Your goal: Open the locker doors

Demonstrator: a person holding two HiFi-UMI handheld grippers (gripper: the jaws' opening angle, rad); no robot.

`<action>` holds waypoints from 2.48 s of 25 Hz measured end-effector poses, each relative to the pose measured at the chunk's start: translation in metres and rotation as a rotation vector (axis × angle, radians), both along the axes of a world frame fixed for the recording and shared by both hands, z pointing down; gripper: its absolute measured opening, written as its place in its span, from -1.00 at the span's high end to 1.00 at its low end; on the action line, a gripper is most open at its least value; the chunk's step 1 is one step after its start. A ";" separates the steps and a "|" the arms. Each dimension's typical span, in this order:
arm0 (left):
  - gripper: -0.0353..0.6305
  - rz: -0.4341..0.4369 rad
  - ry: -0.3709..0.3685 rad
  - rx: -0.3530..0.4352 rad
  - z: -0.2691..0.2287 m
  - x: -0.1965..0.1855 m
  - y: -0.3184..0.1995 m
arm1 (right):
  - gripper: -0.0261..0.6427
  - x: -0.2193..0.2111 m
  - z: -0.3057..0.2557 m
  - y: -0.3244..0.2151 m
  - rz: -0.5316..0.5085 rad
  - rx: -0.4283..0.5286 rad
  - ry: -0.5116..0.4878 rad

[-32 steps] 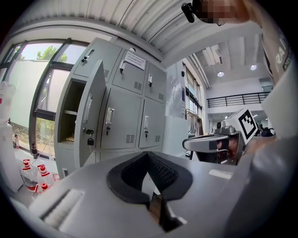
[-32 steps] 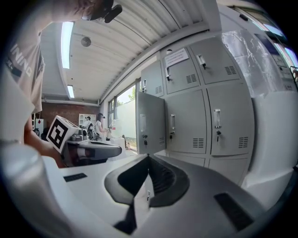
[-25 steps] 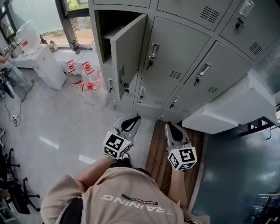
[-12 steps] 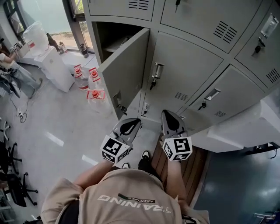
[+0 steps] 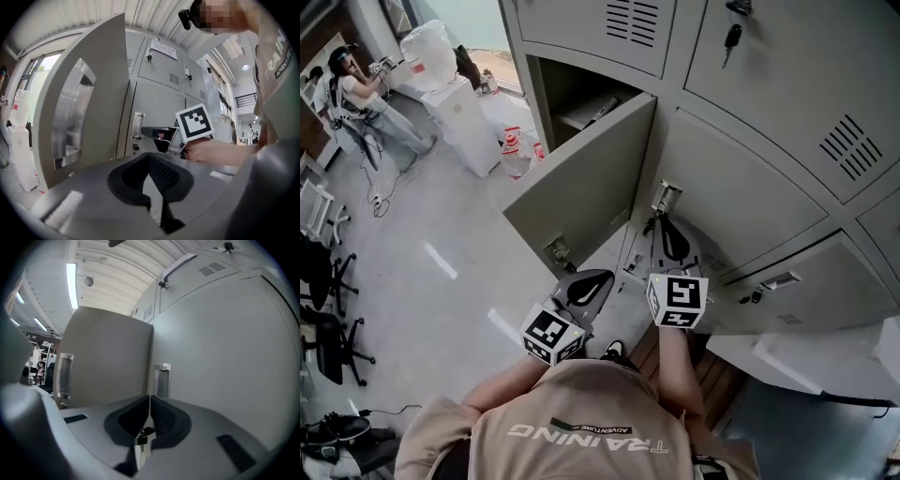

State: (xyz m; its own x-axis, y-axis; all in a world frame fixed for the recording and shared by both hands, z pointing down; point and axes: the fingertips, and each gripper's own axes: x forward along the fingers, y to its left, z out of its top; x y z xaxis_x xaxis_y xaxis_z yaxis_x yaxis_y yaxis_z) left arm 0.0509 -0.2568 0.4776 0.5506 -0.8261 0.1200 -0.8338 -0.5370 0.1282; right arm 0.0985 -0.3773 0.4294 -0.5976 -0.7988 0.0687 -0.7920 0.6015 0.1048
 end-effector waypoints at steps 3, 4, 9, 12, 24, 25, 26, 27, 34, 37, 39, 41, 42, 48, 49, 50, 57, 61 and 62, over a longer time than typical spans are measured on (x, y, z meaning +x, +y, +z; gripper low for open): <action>0.87 0.003 0.010 -0.015 0.006 -0.002 -0.007 | 0.89 -0.009 0.001 -0.015 0.006 0.002 0.012; 0.87 0.005 0.006 -0.016 0.007 -0.004 -0.008 | 0.89 -0.014 0.001 -0.018 0.004 0.002 0.016; 0.87 0.017 -0.017 -0.014 0.011 -0.007 -0.009 | 0.88 -0.021 -0.002 -0.027 0.063 0.046 0.074; 0.87 0.034 -0.020 0.001 0.014 -0.005 -0.010 | 0.81 -0.015 -0.005 -0.032 0.117 0.069 0.081; 0.87 0.030 -0.017 -0.004 0.016 -0.009 -0.003 | 0.67 -0.027 -0.002 -0.047 0.148 0.046 0.004; 0.87 0.030 -0.018 -0.005 0.016 -0.010 -0.002 | 0.67 -0.028 -0.002 -0.045 0.139 0.040 0.001; 0.87 0.029 -0.021 -0.005 0.017 -0.010 0.000 | 0.67 -0.028 -0.002 -0.043 0.128 0.035 -0.001; 0.87 0.027 -0.023 -0.004 0.016 -0.011 0.001 | 0.67 -0.029 -0.002 -0.040 0.116 0.032 -0.001; 0.87 -0.016 -0.025 -0.050 0.020 -0.016 0.018 | 0.67 -0.030 -0.004 0.012 0.028 0.025 -0.013; 0.87 -0.030 -0.005 -0.026 0.012 -0.020 0.030 | 0.67 -0.028 -0.005 0.043 -0.006 0.029 -0.006; 0.87 -0.016 -0.005 -0.021 0.011 -0.024 0.045 | 0.67 -0.025 -0.005 0.068 -0.007 0.028 -0.012; 0.87 0.024 -0.008 -0.026 0.014 -0.026 0.063 | 0.67 -0.017 -0.004 0.094 0.010 0.030 -0.027; 0.87 0.051 -0.009 -0.022 0.015 -0.026 0.071 | 0.67 -0.011 -0.004 0.107 0.025 0.035 -0.032; 0.87 0.204 -0.022 -0.014 0.019 -0.026 0.126 | 0.73 0.037 0.000 0.174 0.152 0.057 -0.031; 0.87 0.220 -0.024 -0.015 0.020 -0.025 0.134 | 0.73 0.043 0.000 0.185 0.177 0.051 -0.036; 0.87 0.236 -0.021 -0.017 0.021 -0.024 0.141 | 0.72 0.050 0.000 0.195 0.202 0.047 -0.038; 0.87 0.280 -0.001 -0.002 0.016 0.001 0.181 | 0.73 0.099 0.007 0.228 0.290 0.041 -0.023; 0.87 0.272 0.033 -0.023 0.019 0.013 0.192 | 0.74 0.118 0.010 0.237 0.302 0.036 -0.003; 0.87 0.267 0.035 -0.027 0.020 0.016 0.194 | 0.74 0.123 0.010 0.238 0.301 0.037 -0.002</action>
